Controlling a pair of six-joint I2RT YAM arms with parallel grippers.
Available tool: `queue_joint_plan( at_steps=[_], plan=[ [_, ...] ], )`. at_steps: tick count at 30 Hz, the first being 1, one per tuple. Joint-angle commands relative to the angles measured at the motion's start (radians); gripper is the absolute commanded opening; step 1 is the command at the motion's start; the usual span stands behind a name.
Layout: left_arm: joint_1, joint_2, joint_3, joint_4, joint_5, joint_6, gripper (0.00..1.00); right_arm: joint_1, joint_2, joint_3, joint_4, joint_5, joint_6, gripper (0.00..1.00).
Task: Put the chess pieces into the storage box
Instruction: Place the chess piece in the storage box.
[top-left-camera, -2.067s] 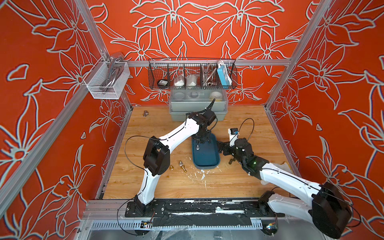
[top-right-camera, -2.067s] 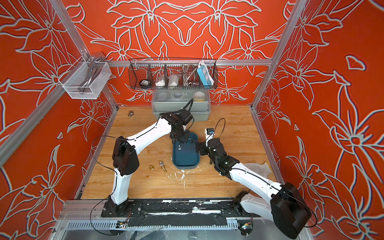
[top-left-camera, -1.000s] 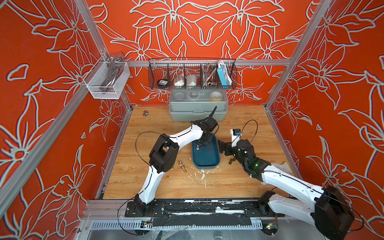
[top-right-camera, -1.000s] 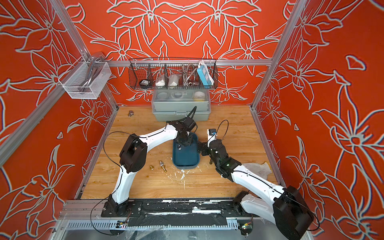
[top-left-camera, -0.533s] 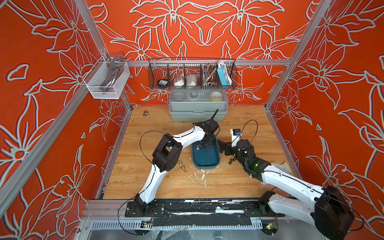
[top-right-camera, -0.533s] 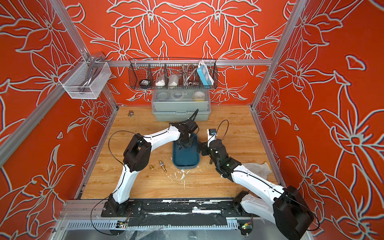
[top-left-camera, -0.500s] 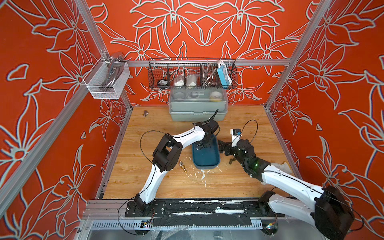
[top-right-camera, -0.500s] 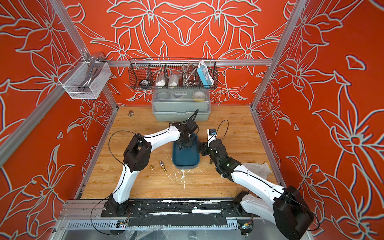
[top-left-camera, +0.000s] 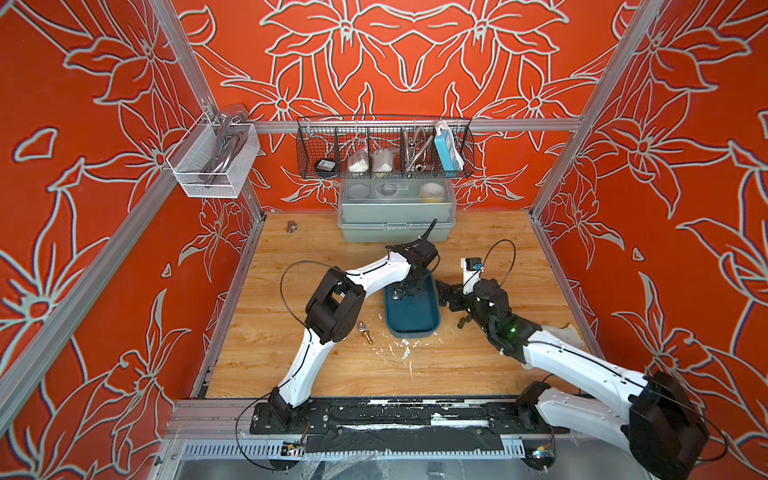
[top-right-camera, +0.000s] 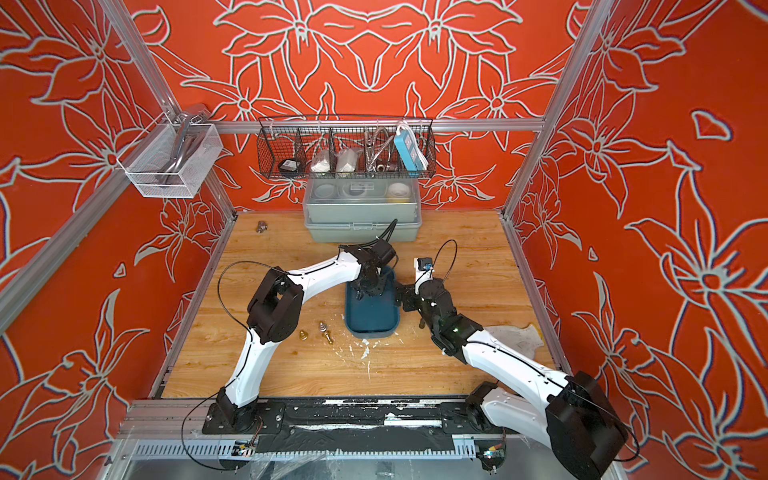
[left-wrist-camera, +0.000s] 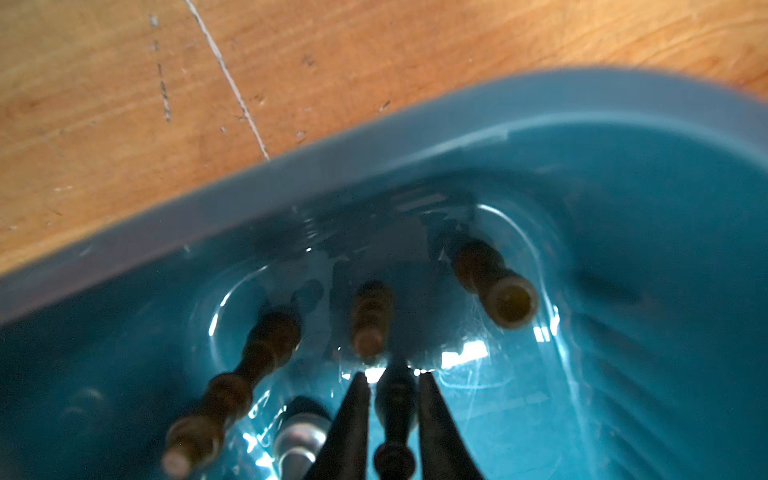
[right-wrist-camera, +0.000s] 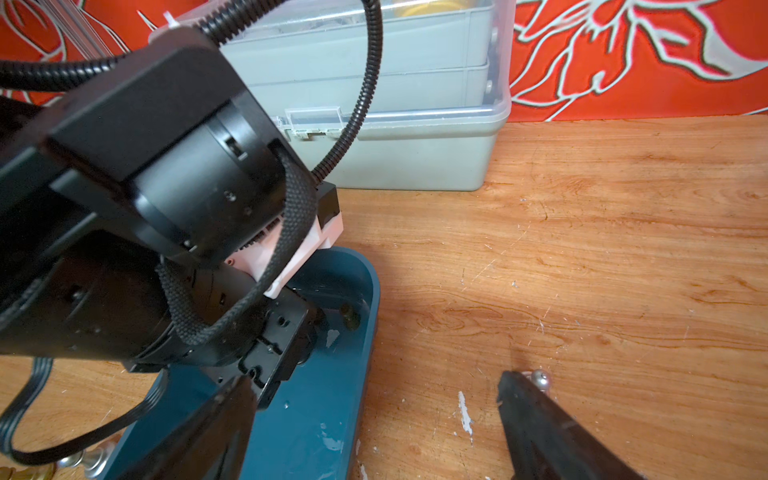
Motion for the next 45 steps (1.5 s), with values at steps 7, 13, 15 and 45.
queue_joint_plan(
  at_steps=[7,13,15,45],
  plan=[
    [-0.011,0.011,0.025,-0.030,-0.006,0.003,0.28,-0.008,0.004,-0.014,0.024,-0.009,0.004,0.96],
    [-0.014,-0.014,0.030,-0.034,0.003,0.004,0.37,-0.008,0.004,-0.015,0.024,-0.011,0.004,0.96],
    [-0.014,-0.030,0.025,-0.030,0.010,0.001,0.38,-0.007,0.006,-0.013,0.020,-0.010,0.004,0.96],
    [-0.014,-0.765,-0.533,0.378,0.146,0.058,0.53,-0.205,0.110,0.440,-0.691,-0.095,0.115,0.95]
  ],
)
